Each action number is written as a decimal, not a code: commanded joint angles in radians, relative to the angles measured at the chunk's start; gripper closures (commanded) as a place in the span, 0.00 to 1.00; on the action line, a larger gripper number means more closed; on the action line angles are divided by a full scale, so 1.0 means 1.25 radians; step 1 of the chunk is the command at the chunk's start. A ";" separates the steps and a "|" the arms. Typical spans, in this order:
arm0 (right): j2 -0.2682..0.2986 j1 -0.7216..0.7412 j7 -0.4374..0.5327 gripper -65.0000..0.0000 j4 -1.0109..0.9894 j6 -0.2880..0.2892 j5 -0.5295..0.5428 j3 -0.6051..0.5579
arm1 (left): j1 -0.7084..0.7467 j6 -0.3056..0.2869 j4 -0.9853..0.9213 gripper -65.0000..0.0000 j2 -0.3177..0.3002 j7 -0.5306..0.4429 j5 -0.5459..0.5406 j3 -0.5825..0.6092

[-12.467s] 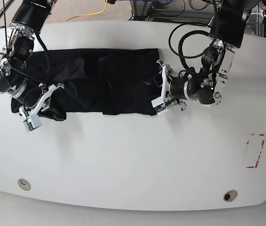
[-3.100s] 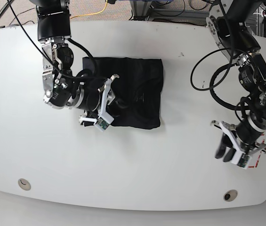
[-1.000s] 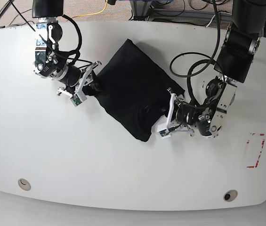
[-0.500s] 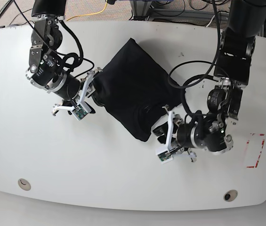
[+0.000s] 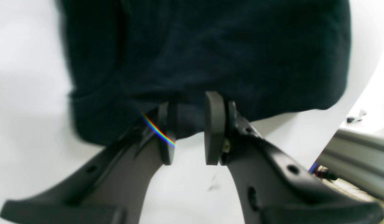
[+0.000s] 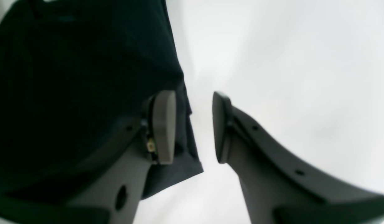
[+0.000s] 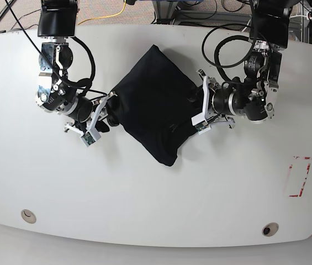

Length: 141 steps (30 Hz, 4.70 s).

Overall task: Layout the t-shirt on the table in an organized manner, then fold the t-shirt properly
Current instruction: 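Grasp the bundle's corners with both grippers and rotate it, then release the bundle and straighten it square with both grippers, then grasp the folded bundle with the left gripper and carry it toward the red-taped corner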

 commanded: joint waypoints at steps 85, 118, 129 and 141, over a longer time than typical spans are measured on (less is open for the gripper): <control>0.064 0.143 -0.326 0.71 0.317 0.002 0.142 0.323 | -0.074 0.083 -0.057 0.79 0.255 -0.332 0.384 0.122; 0.072 0.041 -0.337 0.71 0.319 0.002 0.142 0.389 | 0.060 0.094 -0.315 0.79 0.093 -0.540 0.429 0.072; 0.072 0.035 -0.337 0.71 0.319 0.002 0.144 0.388 | 0.162 -0.001 -0.209 0.79 -0.105 -0.513 0.429 -0.123; 0.072 0.034 -0.339 0.71 0.319 0.002 0.144 0.388 | 0.170 -0.001 -0.342 0.79 -0.260 -0.518 0.432 -0.278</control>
